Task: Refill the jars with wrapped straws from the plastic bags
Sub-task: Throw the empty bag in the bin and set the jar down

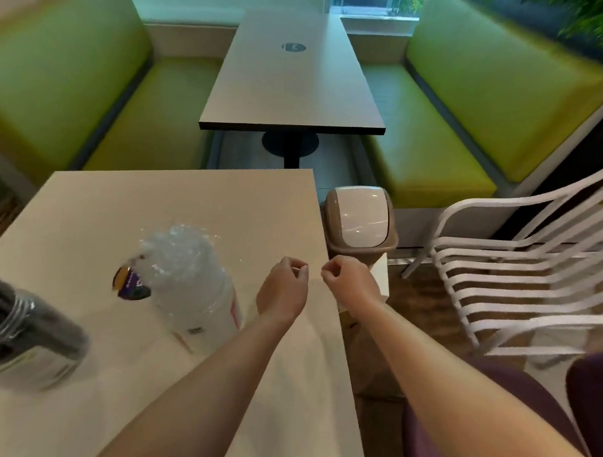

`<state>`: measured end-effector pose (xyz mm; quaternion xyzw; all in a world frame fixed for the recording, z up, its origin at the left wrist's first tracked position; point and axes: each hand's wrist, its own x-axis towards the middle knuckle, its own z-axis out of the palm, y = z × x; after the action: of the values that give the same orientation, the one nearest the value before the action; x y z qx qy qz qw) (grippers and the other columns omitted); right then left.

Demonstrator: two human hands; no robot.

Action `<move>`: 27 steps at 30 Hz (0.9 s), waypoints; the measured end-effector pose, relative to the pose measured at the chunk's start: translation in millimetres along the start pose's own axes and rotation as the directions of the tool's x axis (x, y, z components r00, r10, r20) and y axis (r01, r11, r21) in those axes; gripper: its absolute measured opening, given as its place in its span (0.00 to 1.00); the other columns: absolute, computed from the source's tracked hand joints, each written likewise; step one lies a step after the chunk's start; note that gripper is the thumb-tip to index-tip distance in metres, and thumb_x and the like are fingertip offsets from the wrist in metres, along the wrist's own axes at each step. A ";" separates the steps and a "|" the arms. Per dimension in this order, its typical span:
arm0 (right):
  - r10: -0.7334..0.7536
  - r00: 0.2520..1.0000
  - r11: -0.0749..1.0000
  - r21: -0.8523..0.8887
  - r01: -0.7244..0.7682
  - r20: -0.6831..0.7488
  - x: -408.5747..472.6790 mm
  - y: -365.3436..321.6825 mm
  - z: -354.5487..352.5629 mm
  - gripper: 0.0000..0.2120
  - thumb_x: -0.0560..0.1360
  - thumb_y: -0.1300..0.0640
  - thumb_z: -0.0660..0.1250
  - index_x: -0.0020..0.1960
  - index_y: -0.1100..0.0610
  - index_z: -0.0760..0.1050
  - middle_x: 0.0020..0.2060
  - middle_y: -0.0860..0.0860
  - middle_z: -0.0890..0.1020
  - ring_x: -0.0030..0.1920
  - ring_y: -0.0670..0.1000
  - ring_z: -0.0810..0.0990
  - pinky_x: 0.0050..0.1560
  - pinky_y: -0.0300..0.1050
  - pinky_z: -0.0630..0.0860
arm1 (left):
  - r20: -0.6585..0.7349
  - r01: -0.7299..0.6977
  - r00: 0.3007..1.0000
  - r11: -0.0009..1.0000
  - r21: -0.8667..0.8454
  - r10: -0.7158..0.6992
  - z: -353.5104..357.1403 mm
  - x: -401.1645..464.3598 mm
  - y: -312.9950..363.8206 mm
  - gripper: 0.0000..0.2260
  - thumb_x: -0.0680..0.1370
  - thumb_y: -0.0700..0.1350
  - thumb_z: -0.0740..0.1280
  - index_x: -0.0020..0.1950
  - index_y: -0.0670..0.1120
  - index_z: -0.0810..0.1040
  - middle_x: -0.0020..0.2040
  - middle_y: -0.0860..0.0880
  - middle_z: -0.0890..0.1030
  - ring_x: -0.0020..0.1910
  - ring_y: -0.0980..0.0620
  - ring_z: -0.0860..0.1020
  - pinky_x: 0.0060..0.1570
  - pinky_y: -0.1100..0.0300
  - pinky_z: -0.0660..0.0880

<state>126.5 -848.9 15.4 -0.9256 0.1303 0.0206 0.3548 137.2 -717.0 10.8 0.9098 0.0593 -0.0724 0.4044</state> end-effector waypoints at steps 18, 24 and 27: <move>0.002 1.000 0.949 0.314 -0.007 0.015 -120.0 -119.5 77.0 0.09 0.79 0.55 0.63 0.56 0.55 0.78 0.52 0.50 0.81 0.49 0.49 0.78 0.46 0.44 0.73 | -0.335 -0.090 0.942 0.985 -0.144 0.037 -130.4 -102.9 -122.7 0.13 0.77 0.51 0.68 0.58 0.48 0.73 0.55 0.52 0.77 0.56 0.51 0.72 0.46 0.58 0.69; 0.011 0.999 0.917 0.398 -0.029 0.049 -118.3 -131.5 92.4 0.19 0.81 0.52 0.61 0.70 0.53 0.68 0.67 0.50 0.72 0.61 0.50 0.75 0.62 0.46 0.71 | -0.248 -0.045 0.969 0.982 -0.182 -0.002 -151.6 -80.9 -129.9 0.38 0.70 0.54 0.76 0.72 0.44 0.61 0.70 0.45 0.64 0.70 0.45 0.62 0.59 0.54 0.66; 0.017 0.996 0.892 0.448 -0.057 0.092 -114.9 -133.0 96.9 0.21 0.82 0.50 0.58 0.74 0.54 0.65 0.71 0.51 0.68 0.69 0.51 0.70 0.66 0.45 0.66 | -0.134 -0.034 0.991 0.985 -0.166 0.012 -156.7 -63.9 -132.0 0.48 0.66 0.58 0.78 0.77 0.46 0.56 0.74 0.45 0.61 0.73 0.45 0.59 0.67 0.51 0.64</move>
<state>54.9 -663.7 44.7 -0.8141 0.1340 0.0362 0.5639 65.5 -515.6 30.1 0.8758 0.0814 -0.0016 0.4757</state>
